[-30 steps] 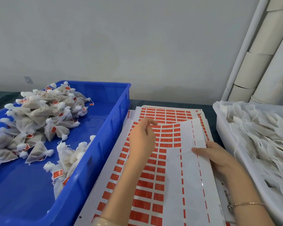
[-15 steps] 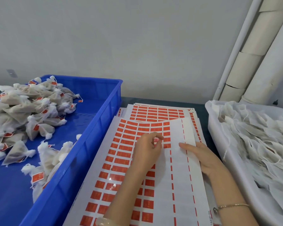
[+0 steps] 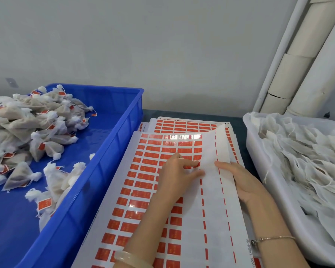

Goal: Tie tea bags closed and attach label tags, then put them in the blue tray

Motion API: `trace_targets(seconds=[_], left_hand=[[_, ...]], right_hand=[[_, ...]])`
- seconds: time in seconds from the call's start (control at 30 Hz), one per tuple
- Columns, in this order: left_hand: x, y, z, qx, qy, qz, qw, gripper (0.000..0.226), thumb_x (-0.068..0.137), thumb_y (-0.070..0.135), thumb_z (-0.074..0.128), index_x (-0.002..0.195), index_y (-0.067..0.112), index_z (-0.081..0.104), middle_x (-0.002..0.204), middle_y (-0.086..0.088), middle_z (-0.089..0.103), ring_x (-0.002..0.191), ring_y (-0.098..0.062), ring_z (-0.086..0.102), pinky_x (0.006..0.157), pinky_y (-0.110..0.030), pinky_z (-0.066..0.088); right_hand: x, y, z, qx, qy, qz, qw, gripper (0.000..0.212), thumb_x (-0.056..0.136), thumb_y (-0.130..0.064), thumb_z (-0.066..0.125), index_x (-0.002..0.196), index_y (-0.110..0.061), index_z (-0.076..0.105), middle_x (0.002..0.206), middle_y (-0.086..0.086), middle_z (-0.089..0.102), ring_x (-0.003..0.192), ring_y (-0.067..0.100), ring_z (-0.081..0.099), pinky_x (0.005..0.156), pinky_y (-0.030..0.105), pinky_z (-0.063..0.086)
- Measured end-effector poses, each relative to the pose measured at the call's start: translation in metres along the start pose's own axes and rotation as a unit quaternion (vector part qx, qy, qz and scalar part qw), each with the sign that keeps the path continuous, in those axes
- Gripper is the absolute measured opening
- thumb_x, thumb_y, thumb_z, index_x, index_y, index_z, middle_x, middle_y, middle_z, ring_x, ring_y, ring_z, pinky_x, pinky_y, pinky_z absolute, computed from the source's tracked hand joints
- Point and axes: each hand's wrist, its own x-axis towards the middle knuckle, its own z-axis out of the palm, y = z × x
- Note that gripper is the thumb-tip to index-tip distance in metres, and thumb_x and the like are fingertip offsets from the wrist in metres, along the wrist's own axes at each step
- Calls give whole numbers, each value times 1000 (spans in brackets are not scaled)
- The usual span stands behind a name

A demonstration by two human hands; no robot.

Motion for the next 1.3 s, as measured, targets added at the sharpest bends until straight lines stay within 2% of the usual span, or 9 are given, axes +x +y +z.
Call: trace_targets(seconds=[0.1,0.2,0.37,0.6,0.77,0.87,0.97,1.17,1.3], left_hand=[[0,-1,1,-32,10,2,999,41,78,48,73,114,29,70,112,7,62,102,-14,57,85,-25,50],[1,-1,2,-33,19,8,999,39,79,47,71,114,27,71,98,12,59,85,-8,55,73,-15,45],[2,-2,5,-28,28,22,999,33,82,44,70,111,28,72,84,18,52,75,-6,51,69,-14,44],[4,-4,5,-60,25,10,998,28,85,39,69,109,26,73,82,23,52,78,-4,55,69,-11,43],[4,-3,-2,-89,30,-10,996,23,85,36,70,105,27,74,79,31,56,74,20,54,56,-1,40],[4,-2,-5,-102,16,-4,995,24,81,39,73,103,28,75,95,20,70,76,9,60,71,-9,50],[4,-2,-5,-104,11,-6,995,29,79,40,75,105,27,74,101,14,69,85,-1,60,80,-17,51],[5,-6,1,-76,13,-8,997,27,82,41,71,106,29,74,87,24,54,83,-5,55,73,-11,44],[6,-6,1,-83,16,-4,996,25,83,39,71,105,29,74,87,26,54,83,-3,55,72,-11,45]], right_hand=[[1,1,0,-3,3,-3,1000,20,86,-30,68,105,-29,62,98,9,73,93,34,70,86,51,55],[1,2,1,-12,-1,-5,1000,24,86,-31,68,109,-30,61,99,7,73,96,34,69,90,56,52],[1,3,0,-16,-2,-15,1000,25,84,-31,70,108,-31,61,97,6,74,88,30,72,83,52,56],[1,3,0,-27,9,-19,999,24,85,-32,69,107,-32,61,93,4,74,83,28,73,76,45,59],[1,0,1,-32,23,-15,999,16,87,-29,67,102,-30,60,86,2,74,76,24,73,63,36,57],[0,-1,1,-24,23,-10,999,17,87,-29,68,103,-29,60,88,4,74,84,28,71,66,38,57],[0,-1,2,-21,20,-9,1000,19,87,-29,68,104,-30,60,89,4,74,87,29,71,68,39,57],[-2,-1,3,-39,32,-15,999,17,87,-30,67,103,-30,60,85,2,75,83,27,71,65,37,57],[-4,-2,4,-40,25,-17,999,20,87,-30,67,106,-29,61,92,5,74,88,30,71,76,44,57]])
